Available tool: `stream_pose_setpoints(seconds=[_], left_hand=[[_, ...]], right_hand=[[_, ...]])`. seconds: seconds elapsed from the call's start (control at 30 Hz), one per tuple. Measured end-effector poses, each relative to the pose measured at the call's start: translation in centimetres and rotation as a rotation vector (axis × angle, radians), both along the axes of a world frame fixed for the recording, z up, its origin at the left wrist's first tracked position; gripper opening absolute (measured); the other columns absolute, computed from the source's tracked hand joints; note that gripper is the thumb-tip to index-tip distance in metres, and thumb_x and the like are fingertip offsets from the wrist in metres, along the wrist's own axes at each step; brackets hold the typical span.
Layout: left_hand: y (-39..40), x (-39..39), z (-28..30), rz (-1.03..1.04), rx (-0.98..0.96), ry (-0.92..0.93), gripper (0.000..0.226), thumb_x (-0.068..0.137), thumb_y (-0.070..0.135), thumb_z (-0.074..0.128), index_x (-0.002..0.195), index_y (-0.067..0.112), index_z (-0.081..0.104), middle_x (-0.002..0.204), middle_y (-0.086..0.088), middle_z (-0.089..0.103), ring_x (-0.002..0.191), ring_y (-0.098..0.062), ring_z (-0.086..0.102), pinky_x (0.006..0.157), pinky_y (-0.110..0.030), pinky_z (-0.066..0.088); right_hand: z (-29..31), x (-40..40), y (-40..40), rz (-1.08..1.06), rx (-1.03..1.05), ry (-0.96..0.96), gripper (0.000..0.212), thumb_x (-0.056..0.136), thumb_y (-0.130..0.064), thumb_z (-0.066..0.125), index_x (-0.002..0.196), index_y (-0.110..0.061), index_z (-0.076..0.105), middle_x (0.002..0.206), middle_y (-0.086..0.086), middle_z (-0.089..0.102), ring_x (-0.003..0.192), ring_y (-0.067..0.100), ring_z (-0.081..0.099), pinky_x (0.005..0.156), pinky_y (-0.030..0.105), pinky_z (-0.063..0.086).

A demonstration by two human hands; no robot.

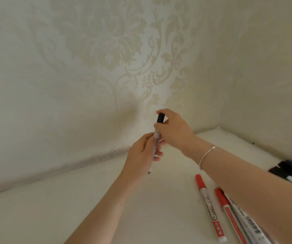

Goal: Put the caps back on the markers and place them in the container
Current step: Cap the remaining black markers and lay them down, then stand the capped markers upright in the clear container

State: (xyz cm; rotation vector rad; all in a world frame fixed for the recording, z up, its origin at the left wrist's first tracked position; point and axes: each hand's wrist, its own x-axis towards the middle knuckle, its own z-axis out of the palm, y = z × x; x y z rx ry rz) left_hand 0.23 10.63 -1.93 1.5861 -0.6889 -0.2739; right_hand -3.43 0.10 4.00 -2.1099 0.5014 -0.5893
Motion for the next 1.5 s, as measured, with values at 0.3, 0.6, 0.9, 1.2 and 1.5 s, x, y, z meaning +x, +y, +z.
stream_pose_setpoints(seconds=[0.3,0.6,0.9,1.2,1.5], left_hand=[[-2.3,-4.4,-0.4,-0.343,0.623,0.131,0.044,0.098,0.037,0.046,0.138,0.022,0.033,0.084,-0.007,0.067,0.062,-0.015,0.068,0.063,-0.028,0.056],[-4.6,-9.0,-0.5,-0.359,0.813,-0.058,0.02,0.098,0.031,0.047,0.108,0.014,0.041,0.08,-0.007,0.068,0.065,-0.02,0.069,0.071,-0.034,0.059],[-5.0,-11.7,-0.3,-0.433,0.778,0.023,0.023,0.096,0.017,0.054,0.078,0.024,0.042,0.071,-0.005,0.064,0.049,-0.011,0.063,0.056,-0.026,0.056],[-5.4,-12.2,0.0,-0.501,0.816,0.017,0.017,0.095,0.027,0.058,0.084,0.018,0.049,0.071,-0.003,0.069,0.053,-0.012,0.065,0.057,-0.024,0.056],[-5.8,-12.4,0.1,-0.454,0.92,0.04,0.024,0.103,0.029,0.039,0.085,0.015,0.045,0.073,-0.006,0.063,0.054,-0.015,0.064,0.055,-0.023,0.052]], right_hand=[[4.0,-7.1,-5.7,-0.077,-0.264,0.254,0.058,0.095,-0.009,0.036,0.149,-0.026,0.025,0.139,0.008,0.043,0.087,0.022,0.053,0.051,0.021,0.039],[-0.6,-15.4,-7.3,-0.046,-0.642,0.926,0.03,0.095,-0.011,0.038,0.123,-0.002,0.046,0.09,0.004,0.055,0.076,0.018,0.052,0.052,0.024,0.035],[-5.6,-16.3,-7.1,0.021,-0.855,0.767,0.055,0.096,-0.02,0.042,0.145,-0.007,0.02,0.113,0.009,0.055,0.095,0.028,0.06,0.065,0.033,0.039],[-7.2,-16.1,-7.7,-0.115,-0.979,0.54,0.032,0.099,-0.031,0.034,0.12,-0.011,0.048,0.118,0.009,0.044,0.1,0.024,0.047,0.081,0.031,0.035],[-7.6,-16.5,-7.5,-0.049,-0.823,0.513,0.051,0.097,-0.048,0.032,0.139,-0.02,0.04,0.133,0.005,0.047,0.123,0.025,0.044,0.106,0.037,0.032]])
